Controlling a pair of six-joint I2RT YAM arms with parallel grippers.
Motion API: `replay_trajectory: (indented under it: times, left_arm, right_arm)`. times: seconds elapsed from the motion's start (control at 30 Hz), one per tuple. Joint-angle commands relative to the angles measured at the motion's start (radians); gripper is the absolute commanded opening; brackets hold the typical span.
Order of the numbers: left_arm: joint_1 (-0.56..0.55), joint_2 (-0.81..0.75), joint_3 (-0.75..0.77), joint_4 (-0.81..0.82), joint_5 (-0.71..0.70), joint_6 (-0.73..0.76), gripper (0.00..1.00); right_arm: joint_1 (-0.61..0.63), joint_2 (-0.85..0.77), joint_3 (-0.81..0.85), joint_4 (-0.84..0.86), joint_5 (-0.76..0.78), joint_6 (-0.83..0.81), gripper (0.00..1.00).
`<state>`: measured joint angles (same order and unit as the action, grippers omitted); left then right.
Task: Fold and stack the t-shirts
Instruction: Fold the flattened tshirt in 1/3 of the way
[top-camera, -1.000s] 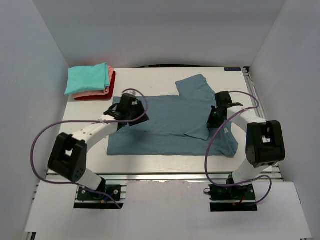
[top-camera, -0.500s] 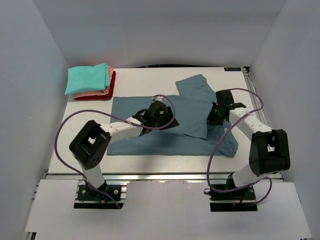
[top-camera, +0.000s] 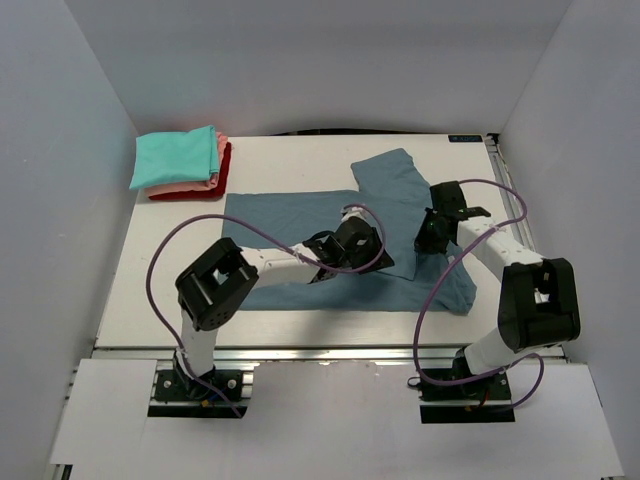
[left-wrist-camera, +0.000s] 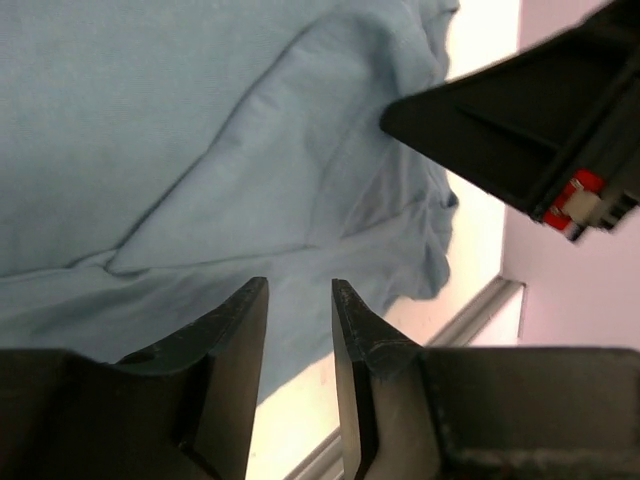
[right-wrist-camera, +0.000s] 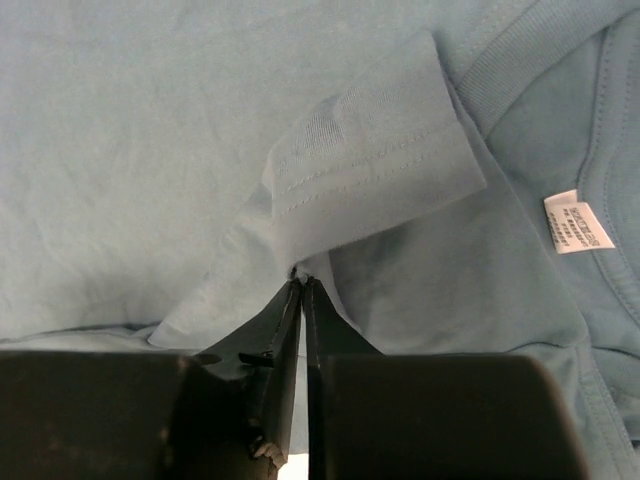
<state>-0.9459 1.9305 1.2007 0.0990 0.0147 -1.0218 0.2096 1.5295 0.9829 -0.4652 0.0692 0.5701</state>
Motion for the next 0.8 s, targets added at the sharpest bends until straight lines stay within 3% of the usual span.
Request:
replay_trajectory:
  times: [0.0, 0.2, 0.3, 0.77]
  left_arm:
    - [-0.019, 0.008, 0.08, -0.093, -0.077, 0.009, 0.44]
    - [-0.03, 0.061, 0.168, -0.339, -0.189, 0.051, 0.47]
    - [-0.031, 0.071, 0.175, -0.363, -0.22, 0.054, 0.47]
    - [-0.03, 0.078, 0.185, -0.366, -0.22, 0.026, 0.5]
  right_arm:
    - [0.004, -0.019, 0.013, -0.012, 0.044, -0.009, 0.15]
    - [0.004, -0.054, 0.034, -0.024, 0.083, -0.01, 0.33]
    - [0.002, -0.071, 0.052, -0.032, 0.087, -0.018, 0.4]
    - [0.002, -0.071, 0.076, -0.026, 0.158, -0.045, 0.42]
